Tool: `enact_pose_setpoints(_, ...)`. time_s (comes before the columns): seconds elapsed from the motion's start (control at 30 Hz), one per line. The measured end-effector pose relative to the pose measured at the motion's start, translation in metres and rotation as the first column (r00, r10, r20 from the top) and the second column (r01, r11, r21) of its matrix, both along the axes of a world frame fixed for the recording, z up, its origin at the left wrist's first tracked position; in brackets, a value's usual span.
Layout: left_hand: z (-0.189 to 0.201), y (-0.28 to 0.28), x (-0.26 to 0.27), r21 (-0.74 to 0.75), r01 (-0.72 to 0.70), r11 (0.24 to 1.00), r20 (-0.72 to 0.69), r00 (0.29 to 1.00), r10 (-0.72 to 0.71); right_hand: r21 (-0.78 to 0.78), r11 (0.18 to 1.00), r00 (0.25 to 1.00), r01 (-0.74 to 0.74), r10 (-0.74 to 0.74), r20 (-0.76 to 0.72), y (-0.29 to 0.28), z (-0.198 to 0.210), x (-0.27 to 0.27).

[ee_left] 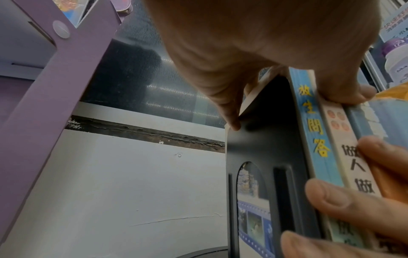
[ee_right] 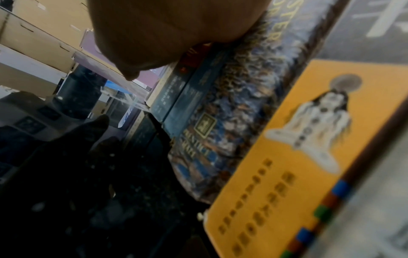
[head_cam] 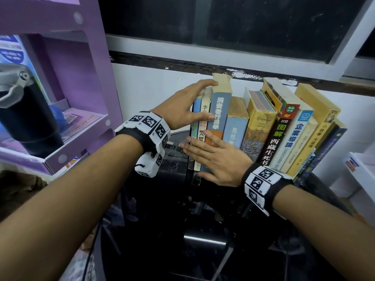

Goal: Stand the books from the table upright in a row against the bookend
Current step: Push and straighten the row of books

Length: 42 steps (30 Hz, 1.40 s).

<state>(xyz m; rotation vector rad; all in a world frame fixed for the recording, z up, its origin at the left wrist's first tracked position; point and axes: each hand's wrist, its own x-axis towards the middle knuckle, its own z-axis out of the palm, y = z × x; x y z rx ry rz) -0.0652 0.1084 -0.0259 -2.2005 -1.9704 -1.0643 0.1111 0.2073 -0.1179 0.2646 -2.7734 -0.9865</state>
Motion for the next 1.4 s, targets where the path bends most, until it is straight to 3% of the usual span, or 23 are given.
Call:
enact_pose_setpoints(0.47,0.007,-0.004,0.000,0.033,-0.069,0.997,-0.022,0.997,0.069,-0.082,0.997,1.000,0.000,0.000,-0.002,-0.017,0.009,0.017)
enact_pose_setpoints(0.7,0.036,0.002,0.032,0.064,-0.022,0.998,-0.218,0.975,0.035,-0.095,0.994,0.999,0.047,-0.047,0.001,-0.009,0.018,0.063)
enact_pose_setpoints(0.9,0.049,0.019,0.070,-0.005,0.031,1.000,-0.378,0.925,-0.030,-0.067,0.995,0.998,0.068,-0.068,-0.005,0.002,0.023,0.084)
enact_pose_setpoints(1.0,0.048,0.026,0.076,-0.065,-0.099,0.993,-0.462,0.885,0.058,-0.062,0.995,0.997,0.077,-0.077,0.000,0.010,0.024,0.088)
enact_pose_setpoints(1.1,0.043,0.031,0.077,-0.046,-0.195,0.980,-0.594,0.794,0.130,-0.054,0.995,0.997,0.078,-0.078,-0.001,0.016,0.023,0.088)
enact_pose_setpoints(1.4,0.045,0.038,0.076,-0.016,-0.221,0.975,-0.669,0.727,0.154,-0.051,0.996,0.997,0.076,-0.077,-0.018,0.023,0.021,0.082)
